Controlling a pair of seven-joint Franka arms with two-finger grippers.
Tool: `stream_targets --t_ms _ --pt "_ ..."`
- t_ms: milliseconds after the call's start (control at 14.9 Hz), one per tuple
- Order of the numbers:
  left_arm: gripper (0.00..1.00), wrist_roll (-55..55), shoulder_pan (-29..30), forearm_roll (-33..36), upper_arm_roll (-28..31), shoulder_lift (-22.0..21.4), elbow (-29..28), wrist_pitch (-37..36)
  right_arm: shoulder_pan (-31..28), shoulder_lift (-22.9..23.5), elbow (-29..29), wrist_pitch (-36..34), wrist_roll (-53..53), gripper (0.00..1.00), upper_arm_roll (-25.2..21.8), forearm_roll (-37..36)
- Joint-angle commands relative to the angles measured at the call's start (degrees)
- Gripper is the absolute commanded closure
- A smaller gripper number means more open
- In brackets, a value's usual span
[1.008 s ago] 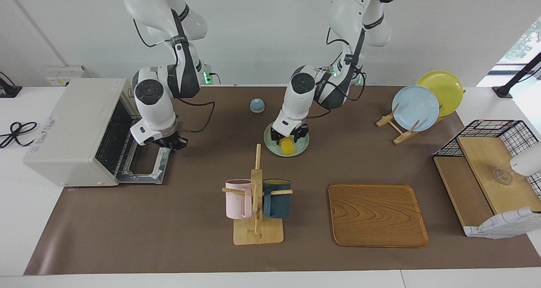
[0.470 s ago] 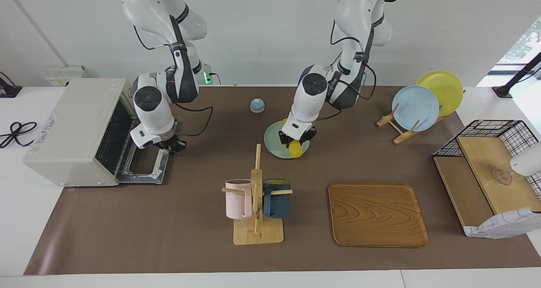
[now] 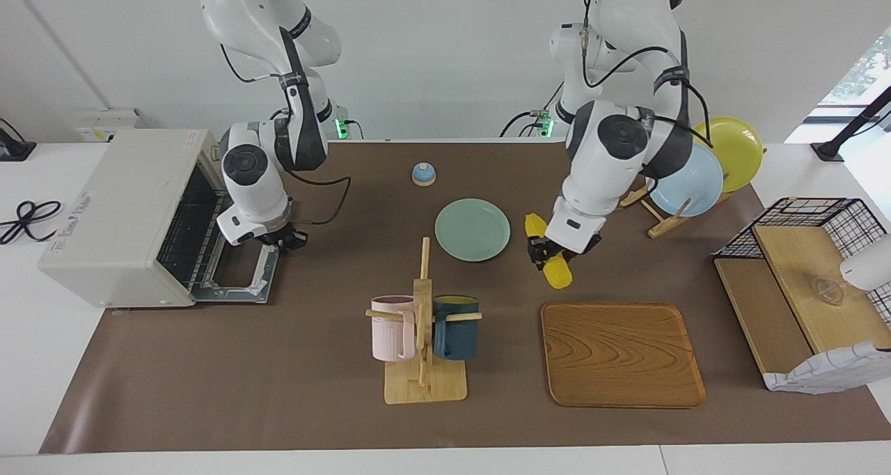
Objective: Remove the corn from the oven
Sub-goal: 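Carry the corn to the tray while the right gripper closes the door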
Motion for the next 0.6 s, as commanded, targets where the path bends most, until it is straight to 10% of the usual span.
stream_targets --t_ms 0,538 --pt "1.0 4.5 2.3 2.7 -0.5 8.8 13.3 -5.4 -0.6 -0.4 1.4 -3.1 0.4 1.0 0.4 -4.7" --pt "1.0 10.6 6.5 3.8 0.9 26.2 32.3 -5.9 -4.7 -4.3 9.7 -17.9 -9.0 1.0 0.4 -14.7"
